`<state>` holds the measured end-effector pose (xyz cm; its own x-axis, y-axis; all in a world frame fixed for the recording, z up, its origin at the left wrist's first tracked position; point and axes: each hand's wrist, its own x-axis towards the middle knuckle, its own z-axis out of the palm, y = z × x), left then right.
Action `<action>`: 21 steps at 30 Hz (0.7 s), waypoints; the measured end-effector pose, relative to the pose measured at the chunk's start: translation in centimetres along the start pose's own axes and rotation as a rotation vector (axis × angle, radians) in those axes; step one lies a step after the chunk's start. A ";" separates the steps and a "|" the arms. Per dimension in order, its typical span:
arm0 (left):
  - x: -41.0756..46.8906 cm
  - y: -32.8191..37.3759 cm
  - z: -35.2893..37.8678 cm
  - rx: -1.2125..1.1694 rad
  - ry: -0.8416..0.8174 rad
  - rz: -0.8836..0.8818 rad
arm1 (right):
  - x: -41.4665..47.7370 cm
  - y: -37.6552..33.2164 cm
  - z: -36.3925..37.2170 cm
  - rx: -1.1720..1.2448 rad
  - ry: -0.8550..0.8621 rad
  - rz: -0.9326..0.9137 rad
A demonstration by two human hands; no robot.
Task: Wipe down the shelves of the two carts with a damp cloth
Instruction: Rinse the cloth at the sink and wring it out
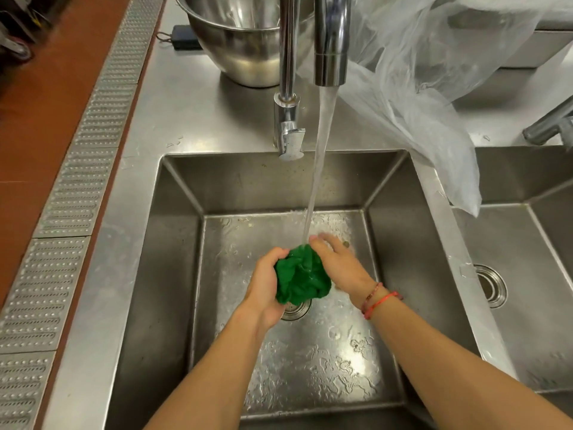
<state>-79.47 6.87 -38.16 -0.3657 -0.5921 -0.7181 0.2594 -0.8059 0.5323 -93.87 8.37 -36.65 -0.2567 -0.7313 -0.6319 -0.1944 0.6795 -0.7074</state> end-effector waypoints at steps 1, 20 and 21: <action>-0.1 0.0 0.0 -0.016 -0.016 -0.016 | -0.5 -0.1 -0.1 0.130 -0.137 0.172; 0.4 0.3 6.1 -0.430 0.271 0.077 | -1.8 -1.8 4.2 -0.318 0.127 -0.461; 0.4 0.4 5.9 -0.406 0.263 0.068 | -1.5 -1.7 4.1 -0.371 0.136 -0.464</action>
<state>-84.76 6.38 -35.63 -0.1109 -0.5831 -0.8048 0.6214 -0.6727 0.4017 -89.23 8.05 -35.79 -0.1797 -0.9587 -0.2205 -0.6259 0.2844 -0.7262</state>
